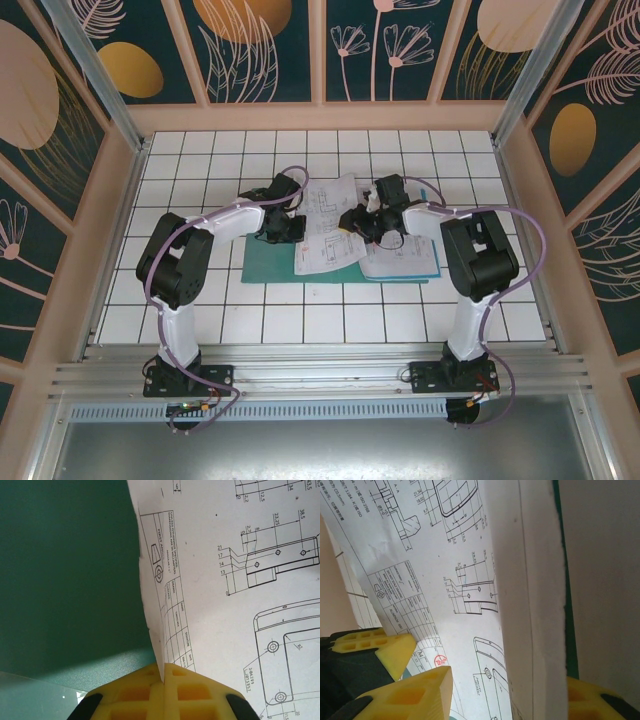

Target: Put the files into the folder

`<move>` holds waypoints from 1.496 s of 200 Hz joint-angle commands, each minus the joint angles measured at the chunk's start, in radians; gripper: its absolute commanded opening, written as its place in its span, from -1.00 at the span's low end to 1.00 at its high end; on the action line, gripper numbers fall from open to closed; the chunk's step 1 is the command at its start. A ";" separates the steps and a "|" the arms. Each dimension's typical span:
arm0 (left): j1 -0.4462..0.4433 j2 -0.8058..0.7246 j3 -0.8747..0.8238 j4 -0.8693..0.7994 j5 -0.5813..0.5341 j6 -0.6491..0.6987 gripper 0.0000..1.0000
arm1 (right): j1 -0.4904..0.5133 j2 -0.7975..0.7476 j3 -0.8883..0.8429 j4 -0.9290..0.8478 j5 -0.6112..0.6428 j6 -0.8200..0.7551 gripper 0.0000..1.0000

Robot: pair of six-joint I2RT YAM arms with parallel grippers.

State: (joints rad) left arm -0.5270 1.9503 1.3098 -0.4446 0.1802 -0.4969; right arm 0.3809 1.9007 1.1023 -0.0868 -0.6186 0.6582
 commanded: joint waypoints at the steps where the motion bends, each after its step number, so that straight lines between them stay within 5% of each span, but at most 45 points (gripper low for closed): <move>1: 0.005 0.018 0.000 0.026 0.025 0.023 -1.00 | -0.008 0.023 0.033 -0.018 0.010 -0.031 -0.23; 43: 0.005 0.024 0.002 0.030 0.026 0.036 -1.00 | -0.009 0.050 0.049 -0.019 0.008 -0.046 -0.36; 90: 0.005 0.004 0.003 0.030 0.008 -0.003 -0.92 | -0.009 0.025 0.038 -0.030 0.047 -0.080 -1.00; 121: 0.006 -0.065 -0.026 0.031 -0.025 -0.145 -0.18 | -0.010 -0.026 0.002 0.010 0.091 -0.104 -1.00; 170: 0.039 -0.300 -0.212 0.060 -0.157 -0.458 0.38 | -0.015 -0.082 -0.037 0.087 0.108 -0.153 -1.00; 229: 0.191 -0.460 -0.467 0.123 -0.040 -0.721 0.62 | -0.022 -0.176 -0.148 0.310 0.101 -0.222 -1.00; 299: 0.243 -0.519 -0.621 0.281 0.032 -0.864 0.77 | -0.042 -0.222 -0.192 0.440 0.052 -0.249 -1.00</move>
State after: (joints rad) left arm -0.2924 1.4494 0.7113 -0.2478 0.1722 -1.2881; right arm 0.3454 1.7164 0.9329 0.2703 -0.5369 0.4427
